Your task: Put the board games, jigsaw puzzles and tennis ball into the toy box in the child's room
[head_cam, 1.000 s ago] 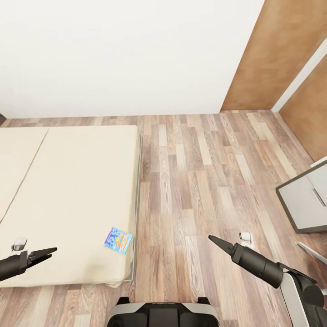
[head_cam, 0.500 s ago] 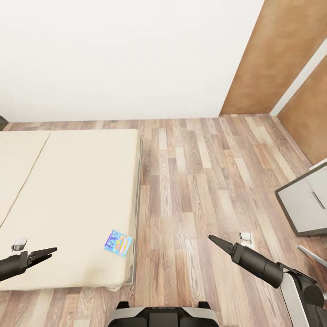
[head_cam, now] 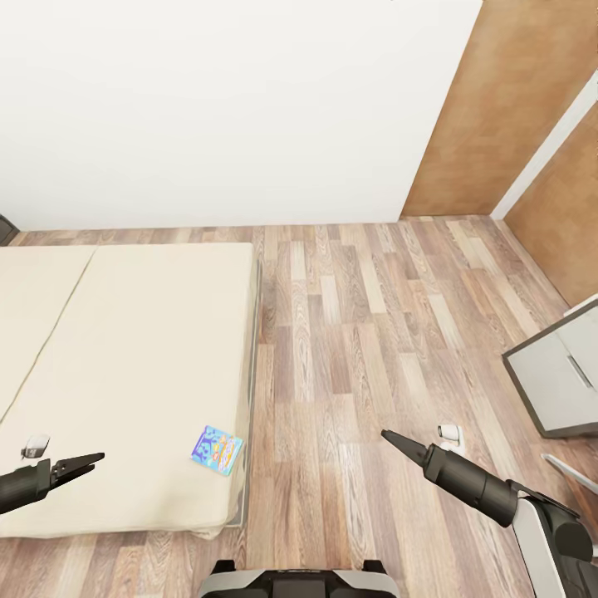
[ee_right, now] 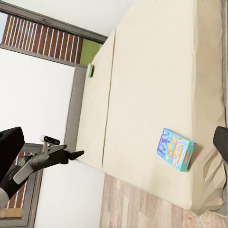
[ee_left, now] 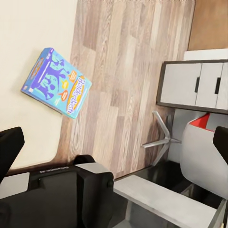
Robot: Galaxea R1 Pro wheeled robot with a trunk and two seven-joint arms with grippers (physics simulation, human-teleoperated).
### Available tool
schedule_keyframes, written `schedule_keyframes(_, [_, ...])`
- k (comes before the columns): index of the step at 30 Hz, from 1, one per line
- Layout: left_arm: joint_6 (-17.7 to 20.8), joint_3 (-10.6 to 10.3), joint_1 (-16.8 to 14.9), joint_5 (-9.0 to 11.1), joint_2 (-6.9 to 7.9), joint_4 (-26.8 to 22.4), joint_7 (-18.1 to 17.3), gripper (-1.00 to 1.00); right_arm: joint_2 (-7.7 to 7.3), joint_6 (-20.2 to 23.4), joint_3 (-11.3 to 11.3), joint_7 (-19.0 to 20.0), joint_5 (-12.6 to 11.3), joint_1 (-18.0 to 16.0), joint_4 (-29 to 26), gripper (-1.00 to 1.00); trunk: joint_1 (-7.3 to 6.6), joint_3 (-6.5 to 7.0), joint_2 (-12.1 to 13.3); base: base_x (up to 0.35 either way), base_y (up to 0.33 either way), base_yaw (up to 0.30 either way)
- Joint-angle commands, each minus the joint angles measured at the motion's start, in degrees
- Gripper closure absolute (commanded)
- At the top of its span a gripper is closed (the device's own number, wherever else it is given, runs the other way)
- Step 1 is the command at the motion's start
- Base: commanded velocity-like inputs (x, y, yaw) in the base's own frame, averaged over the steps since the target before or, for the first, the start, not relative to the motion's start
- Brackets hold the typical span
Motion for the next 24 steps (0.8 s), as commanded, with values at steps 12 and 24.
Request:
schedule_keyframes(12, [0.59,0.02,-0.02,0.01,0.01,0.00,-0.22,-1.00,0.00,0.29,-0.03,0.09,-0.13,-0.03,-0.05,-1.00,0.03,1.08,-0.08,0.000,0.000,0.000])
schedule_keyframes(24, [0.59,0.02,-0.02,0.06,0.01,0.00,-0.26,-1.00,0.00,0.29,-0.03,0.09,-0.12,-0.03,-0.07,-1.00,0.03,2.22,-0.08,0.000,0.000,0.000])
